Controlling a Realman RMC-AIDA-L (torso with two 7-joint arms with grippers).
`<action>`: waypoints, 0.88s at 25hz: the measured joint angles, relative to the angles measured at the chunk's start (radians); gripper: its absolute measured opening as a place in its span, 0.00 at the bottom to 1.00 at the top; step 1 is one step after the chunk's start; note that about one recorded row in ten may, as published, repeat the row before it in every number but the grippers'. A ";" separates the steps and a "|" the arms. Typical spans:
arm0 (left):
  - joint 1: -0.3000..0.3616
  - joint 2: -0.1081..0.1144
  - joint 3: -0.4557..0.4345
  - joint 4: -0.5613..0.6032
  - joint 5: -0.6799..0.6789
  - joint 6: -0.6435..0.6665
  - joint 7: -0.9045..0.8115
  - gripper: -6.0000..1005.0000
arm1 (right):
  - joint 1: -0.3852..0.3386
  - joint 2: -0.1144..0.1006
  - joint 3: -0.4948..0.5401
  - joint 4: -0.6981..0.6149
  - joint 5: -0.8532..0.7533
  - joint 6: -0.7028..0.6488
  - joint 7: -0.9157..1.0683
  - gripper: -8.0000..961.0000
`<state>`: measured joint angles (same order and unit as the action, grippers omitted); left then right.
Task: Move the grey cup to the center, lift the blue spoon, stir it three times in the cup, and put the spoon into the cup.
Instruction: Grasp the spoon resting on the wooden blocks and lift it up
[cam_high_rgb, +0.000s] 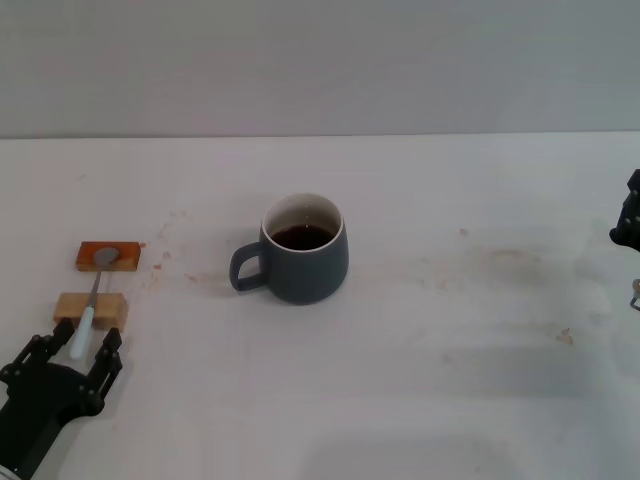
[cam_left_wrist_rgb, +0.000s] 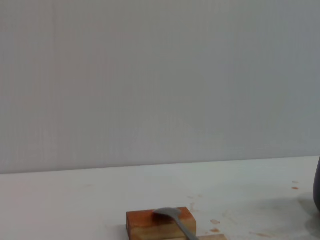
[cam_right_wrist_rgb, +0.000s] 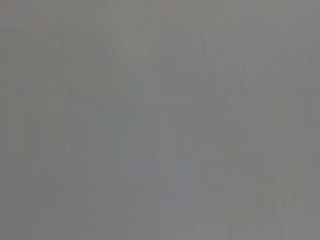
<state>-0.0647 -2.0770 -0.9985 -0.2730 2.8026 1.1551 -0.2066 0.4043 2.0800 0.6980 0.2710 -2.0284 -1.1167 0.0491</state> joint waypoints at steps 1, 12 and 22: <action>0.000 0.000 0.000 0.000 0.000 -0.001 0.000 0.59 | 0.000 0.000 0.000 -0.001 0.000 0.000 0.000 0.01; 0.013 0.000 0.000 -0.013 0.000 -0.002 -0.015 0.55 | -0.004 0.000 -0.004 -0.001 -0.004 -0.001 0.000 0.01; 0.016 0.000 0.002 -0.020 0.000 -0.006 -0.015 0.51 | -0.009 0.000 -0.009 -0.001 -0.006 -0.008 0.000 0.01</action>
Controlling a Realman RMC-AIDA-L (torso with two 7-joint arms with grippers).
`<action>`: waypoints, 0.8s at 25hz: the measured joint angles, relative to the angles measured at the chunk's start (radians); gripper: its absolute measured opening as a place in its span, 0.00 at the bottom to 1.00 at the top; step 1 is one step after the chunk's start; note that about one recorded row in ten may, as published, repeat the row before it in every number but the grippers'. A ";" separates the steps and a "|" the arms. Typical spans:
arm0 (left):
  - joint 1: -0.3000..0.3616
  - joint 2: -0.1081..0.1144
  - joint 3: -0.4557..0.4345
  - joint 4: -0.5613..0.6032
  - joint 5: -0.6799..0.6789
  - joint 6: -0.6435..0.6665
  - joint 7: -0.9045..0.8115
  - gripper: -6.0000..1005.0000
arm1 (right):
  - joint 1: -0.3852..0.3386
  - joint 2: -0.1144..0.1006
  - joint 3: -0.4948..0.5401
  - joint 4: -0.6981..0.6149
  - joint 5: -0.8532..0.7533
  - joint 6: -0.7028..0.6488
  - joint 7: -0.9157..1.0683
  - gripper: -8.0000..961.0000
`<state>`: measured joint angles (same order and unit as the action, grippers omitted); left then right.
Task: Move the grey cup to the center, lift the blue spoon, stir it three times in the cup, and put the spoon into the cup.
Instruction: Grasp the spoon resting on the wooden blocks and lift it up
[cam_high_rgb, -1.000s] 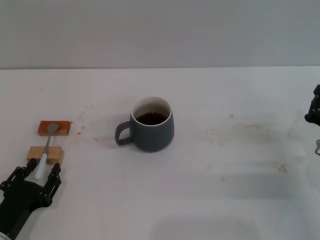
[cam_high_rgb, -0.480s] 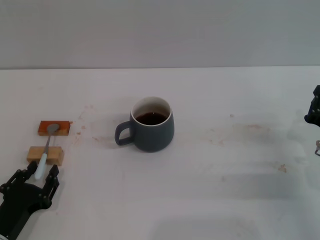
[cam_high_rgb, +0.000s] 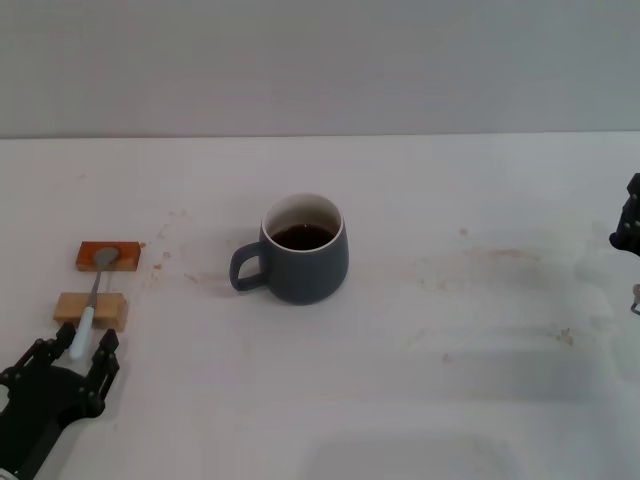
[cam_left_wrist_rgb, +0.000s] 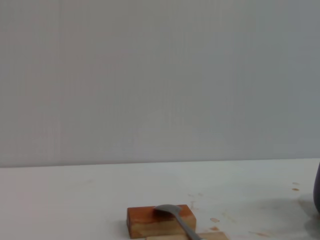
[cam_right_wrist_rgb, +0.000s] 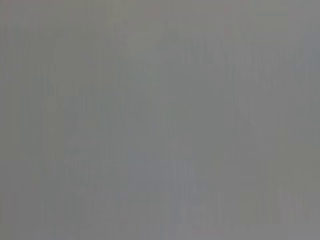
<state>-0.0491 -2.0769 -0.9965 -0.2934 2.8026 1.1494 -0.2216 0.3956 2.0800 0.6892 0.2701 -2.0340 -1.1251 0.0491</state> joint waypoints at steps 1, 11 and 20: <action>0.000 0.000 0.003 -0.002 0.000 0.000 0.000 0.51 | 0.000 0.000 0.000 0.000 0.000 0.000 0.000 0.01; 0.000 0.000 0.009 -0.009 0.000 -0.001 0.002 0.49 | -0.005 0.000 -0.002 0.000 -0.001 -0.002 0.000 0.01; -0.007 0.002 0.011 -0.010 -0.012 -0.017 0.008 0.42 | -0.007 0.000 -0.002 0.000 -0.001 -0.004 0.000 0.01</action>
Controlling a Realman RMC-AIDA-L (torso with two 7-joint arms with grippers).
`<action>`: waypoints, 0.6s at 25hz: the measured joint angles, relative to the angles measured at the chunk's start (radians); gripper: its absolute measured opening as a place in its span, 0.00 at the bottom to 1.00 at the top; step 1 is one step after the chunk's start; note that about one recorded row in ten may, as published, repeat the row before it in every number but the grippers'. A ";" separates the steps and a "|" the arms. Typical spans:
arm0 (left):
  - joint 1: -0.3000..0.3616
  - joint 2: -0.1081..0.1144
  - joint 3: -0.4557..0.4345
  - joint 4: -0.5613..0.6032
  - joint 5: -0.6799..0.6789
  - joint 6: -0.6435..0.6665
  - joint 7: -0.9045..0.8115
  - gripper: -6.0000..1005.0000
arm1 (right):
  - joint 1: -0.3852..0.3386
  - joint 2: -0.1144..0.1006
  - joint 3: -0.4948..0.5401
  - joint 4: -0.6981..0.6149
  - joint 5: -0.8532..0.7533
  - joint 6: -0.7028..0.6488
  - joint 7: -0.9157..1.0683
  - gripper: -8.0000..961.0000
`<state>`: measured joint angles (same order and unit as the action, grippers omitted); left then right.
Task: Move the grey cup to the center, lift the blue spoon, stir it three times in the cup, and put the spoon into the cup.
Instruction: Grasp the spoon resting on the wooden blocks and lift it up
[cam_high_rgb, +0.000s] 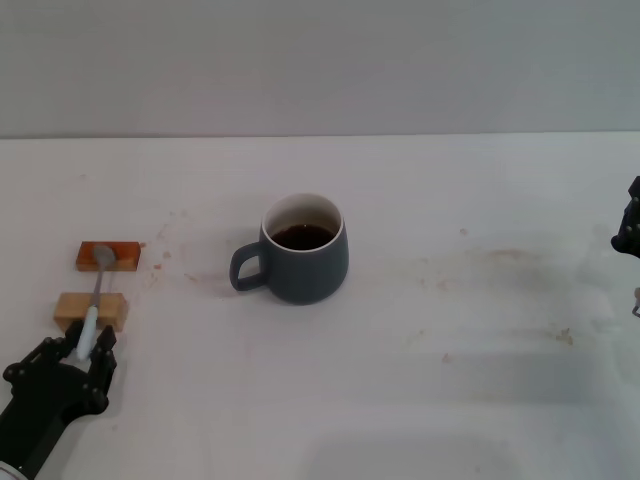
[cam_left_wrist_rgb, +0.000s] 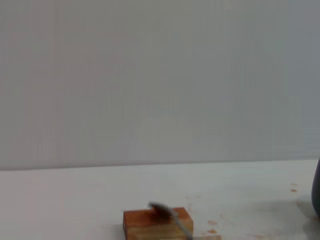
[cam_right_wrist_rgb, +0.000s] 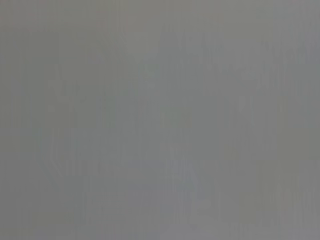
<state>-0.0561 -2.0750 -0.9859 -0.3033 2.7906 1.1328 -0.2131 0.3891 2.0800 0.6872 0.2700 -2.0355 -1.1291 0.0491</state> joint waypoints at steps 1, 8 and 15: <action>-0.001 0.001 0.001 -0.003 0.000 -0.011 0.000 0.41 | -0.001 0.000 0.000 0.000 0.000 0.000 0.000 0.01; -0.002 0.000 0.013 -0.007 0.001 -0.013 0.005 0.30 | -0.003 -0.001 0.000 -0.002 0.000 -0.001 0.000 0.01; 0.034 -0.001 0.025 -0.073 0.001 0.012 0.102 0.15 | -0.010 -0.002 0.000 -0.003 -0.001 -0.006 0.000 0.01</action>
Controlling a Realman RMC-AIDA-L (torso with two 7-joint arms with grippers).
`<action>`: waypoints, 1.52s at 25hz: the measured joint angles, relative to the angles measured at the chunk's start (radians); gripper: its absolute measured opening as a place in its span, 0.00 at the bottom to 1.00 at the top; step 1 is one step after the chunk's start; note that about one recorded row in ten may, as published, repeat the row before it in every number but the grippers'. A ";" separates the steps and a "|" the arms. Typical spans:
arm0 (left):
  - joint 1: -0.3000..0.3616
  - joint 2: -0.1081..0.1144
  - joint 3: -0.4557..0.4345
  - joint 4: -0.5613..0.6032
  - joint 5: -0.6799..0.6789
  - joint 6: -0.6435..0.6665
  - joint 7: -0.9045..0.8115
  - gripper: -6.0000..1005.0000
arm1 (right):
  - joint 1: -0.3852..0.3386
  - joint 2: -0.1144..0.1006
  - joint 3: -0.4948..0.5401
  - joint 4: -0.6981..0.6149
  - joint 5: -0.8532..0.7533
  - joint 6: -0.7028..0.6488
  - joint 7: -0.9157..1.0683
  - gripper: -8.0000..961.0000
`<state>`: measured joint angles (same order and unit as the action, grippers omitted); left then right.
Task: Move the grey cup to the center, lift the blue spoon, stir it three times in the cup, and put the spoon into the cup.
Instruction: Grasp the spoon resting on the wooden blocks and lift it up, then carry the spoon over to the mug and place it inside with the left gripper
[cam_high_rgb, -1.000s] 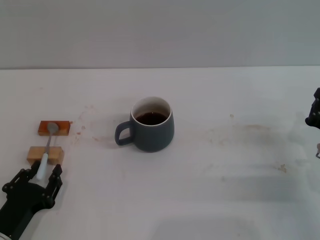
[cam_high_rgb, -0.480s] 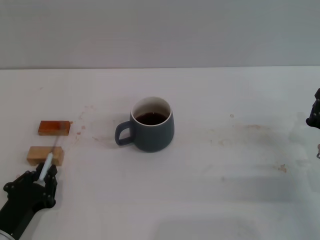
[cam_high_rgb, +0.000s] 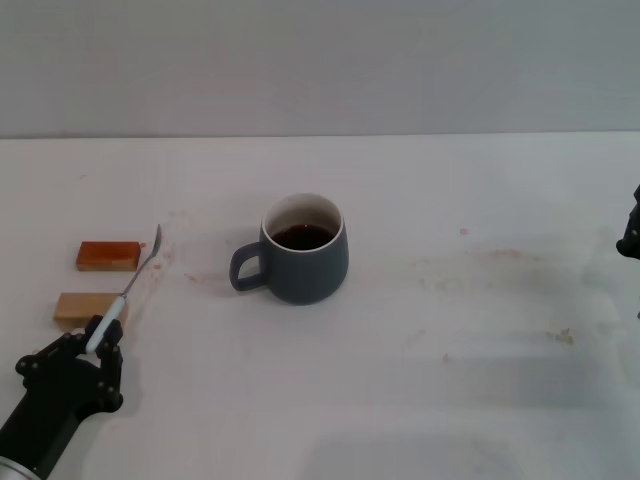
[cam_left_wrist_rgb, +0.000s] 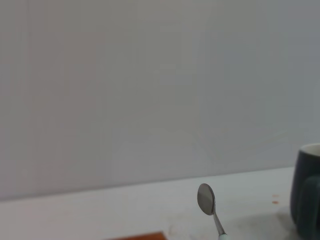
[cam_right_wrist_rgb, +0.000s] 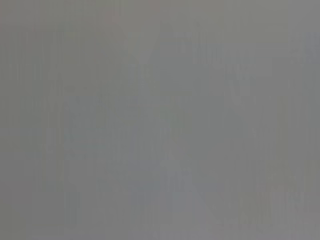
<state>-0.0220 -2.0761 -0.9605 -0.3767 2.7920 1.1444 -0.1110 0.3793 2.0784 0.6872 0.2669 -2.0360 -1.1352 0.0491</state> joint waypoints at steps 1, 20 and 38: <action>0.007 0.000 0.003 -0.015 0.000 0.000 0.020 0.14 | -0.001 0.000 0.000 0.000 0.000 -0.001 0.000 0.01; -0.032 0.162 0.007 -0.411 0.037 -0.314 -0.023 0.14 | -0.032 0.001 -0.002 0.003 -0.001 -0.115 -0.029 0.01; -0.035 0.266 -0.165 -0.935 0.098 -0.914 -0.027 0.14 | -0.085 -0.002 0.172 0.098 0.010 -0.213 -0.204 0.01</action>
<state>-0.0569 -1.8105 -1.1252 -1.3121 2.8899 0.2306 -0.1376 0.2942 2.0768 0.8587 0.3650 -2.0263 -1.3477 -0.1550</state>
